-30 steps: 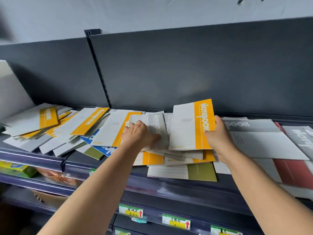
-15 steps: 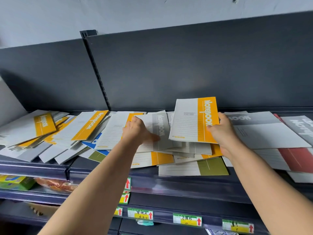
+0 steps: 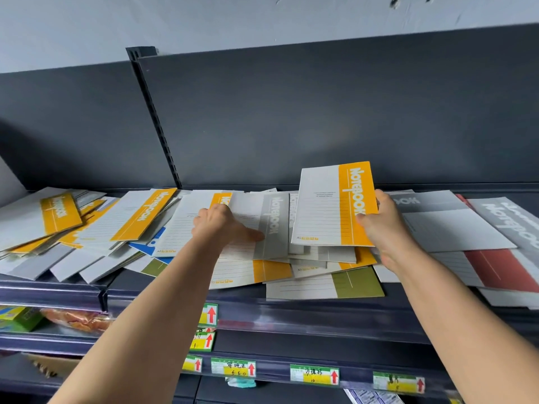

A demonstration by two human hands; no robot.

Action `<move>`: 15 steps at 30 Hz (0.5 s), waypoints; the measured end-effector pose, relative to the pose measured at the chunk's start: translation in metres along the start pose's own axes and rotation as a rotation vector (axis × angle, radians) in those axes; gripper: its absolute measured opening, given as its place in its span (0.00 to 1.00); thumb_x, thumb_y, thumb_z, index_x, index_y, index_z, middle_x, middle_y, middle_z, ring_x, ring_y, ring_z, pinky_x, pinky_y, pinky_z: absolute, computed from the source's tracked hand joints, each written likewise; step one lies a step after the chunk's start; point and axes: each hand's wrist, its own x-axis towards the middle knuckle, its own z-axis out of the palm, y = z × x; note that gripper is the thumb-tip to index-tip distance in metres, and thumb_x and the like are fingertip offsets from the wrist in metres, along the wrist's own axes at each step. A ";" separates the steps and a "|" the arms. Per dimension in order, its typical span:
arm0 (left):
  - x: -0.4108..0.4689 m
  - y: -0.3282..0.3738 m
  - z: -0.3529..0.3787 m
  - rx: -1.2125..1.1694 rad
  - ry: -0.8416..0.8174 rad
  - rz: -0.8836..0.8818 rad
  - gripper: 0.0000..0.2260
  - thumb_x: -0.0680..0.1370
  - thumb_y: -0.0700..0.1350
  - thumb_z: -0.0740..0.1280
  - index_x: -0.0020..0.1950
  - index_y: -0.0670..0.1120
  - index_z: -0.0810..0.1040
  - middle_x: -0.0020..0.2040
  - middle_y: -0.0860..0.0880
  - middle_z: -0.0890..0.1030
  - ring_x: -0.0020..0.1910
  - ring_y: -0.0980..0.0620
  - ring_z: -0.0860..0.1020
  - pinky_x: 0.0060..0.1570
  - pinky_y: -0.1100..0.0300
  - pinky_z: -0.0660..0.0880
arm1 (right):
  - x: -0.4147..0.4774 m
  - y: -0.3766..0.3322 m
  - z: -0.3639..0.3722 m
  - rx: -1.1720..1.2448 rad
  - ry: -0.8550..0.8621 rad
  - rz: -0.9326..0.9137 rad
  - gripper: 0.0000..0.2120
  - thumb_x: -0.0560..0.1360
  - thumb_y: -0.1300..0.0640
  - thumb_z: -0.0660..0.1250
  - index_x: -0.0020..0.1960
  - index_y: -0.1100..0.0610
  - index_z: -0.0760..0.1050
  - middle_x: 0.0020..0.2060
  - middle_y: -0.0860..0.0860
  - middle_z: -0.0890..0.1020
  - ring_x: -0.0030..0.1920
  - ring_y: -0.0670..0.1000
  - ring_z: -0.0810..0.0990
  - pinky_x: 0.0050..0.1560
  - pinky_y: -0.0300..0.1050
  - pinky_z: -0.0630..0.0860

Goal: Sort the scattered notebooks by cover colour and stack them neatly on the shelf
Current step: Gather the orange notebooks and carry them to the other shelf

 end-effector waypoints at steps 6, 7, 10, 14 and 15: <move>0.003 0.022 -0.003 -0.276 0.118 0.124 0.13 0.75 0.52 0.68 0.47 0.42 0.77 0.49 0.41 0.81 0.42 0.43 0.75 0.39 0.56 0.70 | 0.017 -0.006 -0.015 0.065 0.046 -0.037 0.13 0.80 0.64 0.61 0.62 0.54 0.72 0.51 0.48 0.79 0.50 0.49 0.77 0.37 0.40 0.70; 0.002 0.029 -0.003 -0.382 0.100 0.119 0.13 0.77 0.50 0.66 0.48 0.40 0.78 0.47 0.41 0.80 0.41 0.43 0.75 0.38 0.57 0.70 | 0.021 -0.008 -0.016 0.080 0.043 -0.032 0.12 0.79 0.64 0.61 0.61 0.54 0.72 0.48 0.47 0.80 0.49 0.49 0.78 0.37 0.40 0.70; 0.002 0.049 0.001 -0.421 0.045 0.105 0.14 0.79 0.46 0.63 0.54 0.35 0.78 0.43 0.42 0.76 0.42 0.41 0.75 0.35 0.58 0.67 | 0.032 -0.011 -0.012 0.079 -0.013 -0.007 0.11 0.79 0.65 0.61 0.58 0.55 0.73 0.45 0.45 0.79 0.46 0.46 0.78 0.37 0.40 0.69; 0.009 0.056 0.006 -0.281 0.032 0.077 0.12 0.77 0.46 0.64 0.51 0.38 0.78 0.44 0.43 0.79 0.44 0.42 0.77 0.38 0.58 0.69 | 0.041 -0.013 -0.005 0.020 -0.088 0.004 0.12 0.80 0.64 0.61 0.61 0.53 0.72 0.50 0.47 0.79 0.50 0.49 0.77 0.36 0.40 0.69; 0.010 0.053 0.004 -0.268 0.032 0.064 0.11 0.77 0.46 0.64 0.50 0.39 0.79 0.45 0.44 0.80 0.46 0.42 0.79 0.39 0.57 0.71 | 0.043 -0.011 -0.002 0.015 -0.095 0.007 0.13 0.80 0.64 0.60 0.61 0.53 0.71 0.50 0.47 0.78 0.50 0.49 0.77 0.36 0.40 0.69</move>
